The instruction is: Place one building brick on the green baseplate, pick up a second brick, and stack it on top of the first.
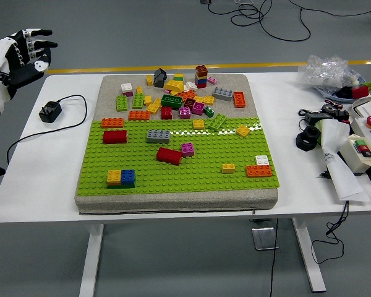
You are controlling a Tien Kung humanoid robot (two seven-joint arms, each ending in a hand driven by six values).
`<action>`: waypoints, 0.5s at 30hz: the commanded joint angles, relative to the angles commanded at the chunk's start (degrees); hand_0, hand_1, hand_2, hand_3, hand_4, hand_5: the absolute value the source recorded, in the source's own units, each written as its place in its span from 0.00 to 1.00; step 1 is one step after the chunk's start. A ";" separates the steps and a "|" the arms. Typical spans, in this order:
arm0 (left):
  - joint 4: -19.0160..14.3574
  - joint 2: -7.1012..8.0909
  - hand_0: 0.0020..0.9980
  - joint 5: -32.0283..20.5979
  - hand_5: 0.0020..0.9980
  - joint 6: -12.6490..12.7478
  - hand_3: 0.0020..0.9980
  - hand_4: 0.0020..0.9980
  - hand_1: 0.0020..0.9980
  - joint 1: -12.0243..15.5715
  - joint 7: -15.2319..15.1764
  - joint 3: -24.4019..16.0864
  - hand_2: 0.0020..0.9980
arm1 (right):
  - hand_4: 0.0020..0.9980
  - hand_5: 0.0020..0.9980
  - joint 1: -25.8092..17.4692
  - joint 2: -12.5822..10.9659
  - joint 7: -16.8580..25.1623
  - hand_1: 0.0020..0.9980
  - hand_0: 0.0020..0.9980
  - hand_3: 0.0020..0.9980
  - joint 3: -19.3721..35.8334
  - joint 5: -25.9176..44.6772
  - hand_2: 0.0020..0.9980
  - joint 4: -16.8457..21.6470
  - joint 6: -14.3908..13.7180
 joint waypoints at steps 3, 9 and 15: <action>0.01 -0.03 0.71 0.15 0.00 0.05 0.66 0.42 0.75 -0.11 -0.18 -0.03 0.60 | 0.97 0.70 0.03 0.00 -0.01 0.72 0.77 0.78 0.04 0.07 0.77 0.00 -0.01; -0.01 -0.08 0.69 0.78 0.00 0.02 0.62 0.34 0.72 -0.15 -0.48 -0.06 0.56 | 0.97 0.70 0.03 -0.03 -0.01 0.72 0.77 0.78 0.05 0.14 0.77 0.00 -0.02; -0.07 -0.08 0.68 1.79 0.00 -0.47 0.63 0.33 0.69 -0.18 -0.67 -0.12 0.57 | 0.97 0.70 -0.04 -0.02 -0.01 0.72 0.77 0.78 0.07 0.19 0.77 0.00 -0.01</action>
